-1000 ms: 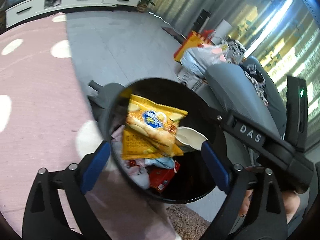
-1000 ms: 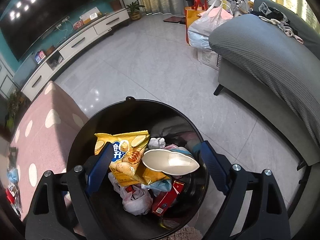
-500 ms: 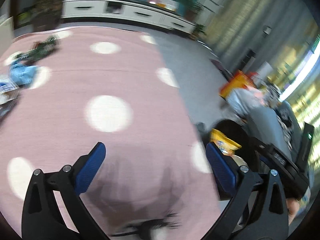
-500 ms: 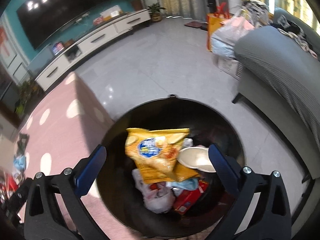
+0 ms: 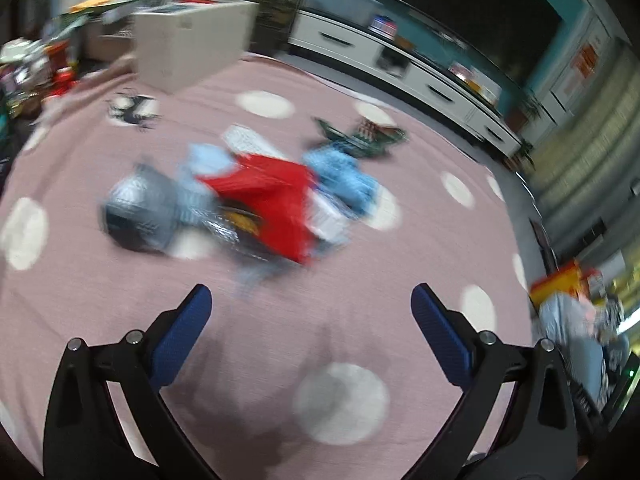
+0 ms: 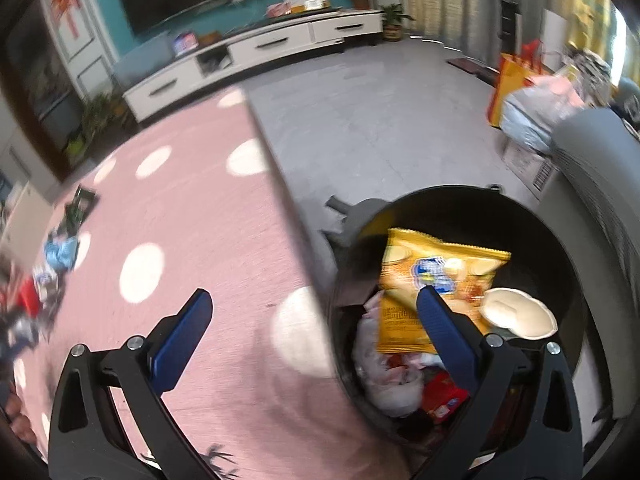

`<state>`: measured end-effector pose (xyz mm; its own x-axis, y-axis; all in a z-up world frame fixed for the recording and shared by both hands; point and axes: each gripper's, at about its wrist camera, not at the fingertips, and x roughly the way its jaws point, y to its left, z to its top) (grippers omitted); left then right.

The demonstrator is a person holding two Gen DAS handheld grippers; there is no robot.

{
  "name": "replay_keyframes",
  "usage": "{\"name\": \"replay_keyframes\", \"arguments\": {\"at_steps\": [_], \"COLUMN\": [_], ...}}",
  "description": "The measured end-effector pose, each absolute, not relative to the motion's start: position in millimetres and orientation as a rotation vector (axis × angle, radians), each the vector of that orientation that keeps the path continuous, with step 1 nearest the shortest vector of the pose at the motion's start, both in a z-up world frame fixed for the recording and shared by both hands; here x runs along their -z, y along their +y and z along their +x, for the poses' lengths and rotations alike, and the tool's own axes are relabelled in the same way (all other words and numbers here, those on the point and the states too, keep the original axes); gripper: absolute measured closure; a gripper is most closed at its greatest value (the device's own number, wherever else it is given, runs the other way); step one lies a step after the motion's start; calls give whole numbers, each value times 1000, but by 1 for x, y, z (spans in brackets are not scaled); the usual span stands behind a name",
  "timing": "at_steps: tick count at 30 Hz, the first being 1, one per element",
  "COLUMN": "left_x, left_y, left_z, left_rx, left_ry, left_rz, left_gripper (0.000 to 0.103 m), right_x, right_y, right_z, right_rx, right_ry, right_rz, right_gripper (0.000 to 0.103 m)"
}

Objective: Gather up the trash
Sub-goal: 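Move both tools back to the trash on the rug, then grasp the clear plastic bag with the left tool while the right tool carries a green-red wrapper to the bin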

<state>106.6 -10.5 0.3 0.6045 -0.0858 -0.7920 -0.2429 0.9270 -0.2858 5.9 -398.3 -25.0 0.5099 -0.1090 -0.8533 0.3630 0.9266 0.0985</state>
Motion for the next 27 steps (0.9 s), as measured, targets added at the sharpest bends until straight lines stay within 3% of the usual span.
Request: {"name": "replay_keyframes", "arguments": {"at_steps": [5,10,15,20,27], "left_x": [-4,9,34,41,43], "left_y": [46,86,109,117,113], "left_z": [110,122,127,131,131], "left_rx": [-167,-219,-227,-203,-191], "left_ry": [903,928,977,973,969], "left_rz": [-429,-425,-458,-471,-447], "left_gripper": [12,31,42,42,50], "right_x": [36,40,38,35,60], "right_y": [-349,-302,-257,-194,-110], "right_z": [38,77,130,196,286], "right_rx": [189,125,53,-44,-80], "right_ry": [1039,1067,1073,1068,1135], "right_rz": [242,192,208,221,189], "right_gripper": [3,3,3,6,16]}}
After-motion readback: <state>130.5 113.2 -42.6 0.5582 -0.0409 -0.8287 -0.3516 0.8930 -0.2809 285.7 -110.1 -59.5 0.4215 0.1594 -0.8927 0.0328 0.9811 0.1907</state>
